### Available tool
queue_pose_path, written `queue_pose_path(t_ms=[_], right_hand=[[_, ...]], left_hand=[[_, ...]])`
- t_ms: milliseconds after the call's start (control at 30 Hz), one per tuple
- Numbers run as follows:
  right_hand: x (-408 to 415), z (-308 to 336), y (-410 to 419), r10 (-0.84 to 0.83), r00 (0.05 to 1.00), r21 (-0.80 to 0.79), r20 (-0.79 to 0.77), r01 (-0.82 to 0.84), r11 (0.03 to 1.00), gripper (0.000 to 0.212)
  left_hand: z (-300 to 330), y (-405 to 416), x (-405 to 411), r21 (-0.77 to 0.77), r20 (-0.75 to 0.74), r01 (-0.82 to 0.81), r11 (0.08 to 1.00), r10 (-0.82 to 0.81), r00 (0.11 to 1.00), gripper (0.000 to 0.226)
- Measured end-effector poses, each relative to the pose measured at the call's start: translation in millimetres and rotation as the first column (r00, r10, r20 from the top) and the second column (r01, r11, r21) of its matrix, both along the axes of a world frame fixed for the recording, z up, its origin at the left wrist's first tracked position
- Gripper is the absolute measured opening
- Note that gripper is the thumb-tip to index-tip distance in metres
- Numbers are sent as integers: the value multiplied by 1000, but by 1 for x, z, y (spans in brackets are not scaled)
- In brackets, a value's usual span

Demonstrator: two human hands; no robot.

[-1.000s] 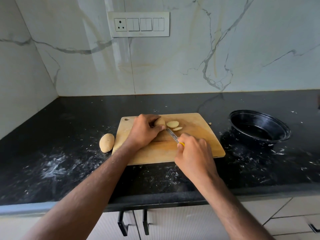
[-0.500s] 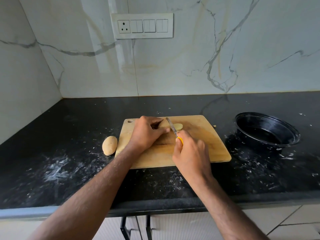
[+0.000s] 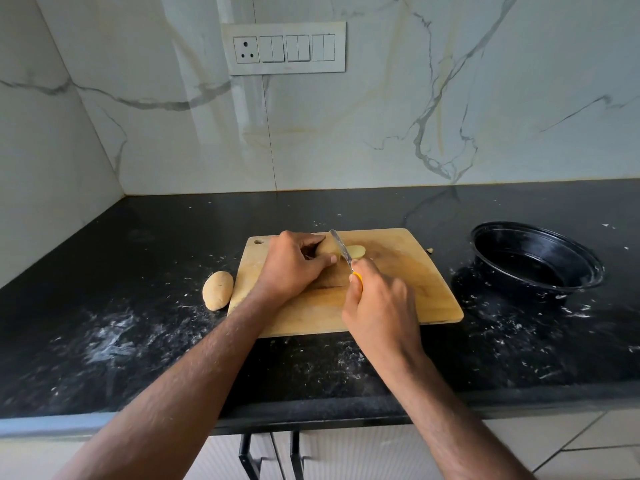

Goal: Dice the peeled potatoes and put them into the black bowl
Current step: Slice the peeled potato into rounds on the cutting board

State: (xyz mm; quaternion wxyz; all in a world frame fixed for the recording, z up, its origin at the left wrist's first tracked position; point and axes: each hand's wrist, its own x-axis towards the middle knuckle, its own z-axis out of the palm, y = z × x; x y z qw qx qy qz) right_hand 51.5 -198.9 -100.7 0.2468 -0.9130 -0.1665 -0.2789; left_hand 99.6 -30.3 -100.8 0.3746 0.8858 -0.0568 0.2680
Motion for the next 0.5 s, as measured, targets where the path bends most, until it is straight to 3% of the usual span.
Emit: queue_pose_path(t_ms=[267, 500], right_hand=[[-3, 4, -3, 21, 1000, 26, -11, -21, 999, 17], [-1, 26, -9, 63, 988, 98, -139, -50, 994, 18]], left_hand=[[-5, 3, 6, -1, -29, -29, 1000, 29, 999, 25], [-2, 2, 4, 28, -5, 18, 999, -18, 1000, 18]])
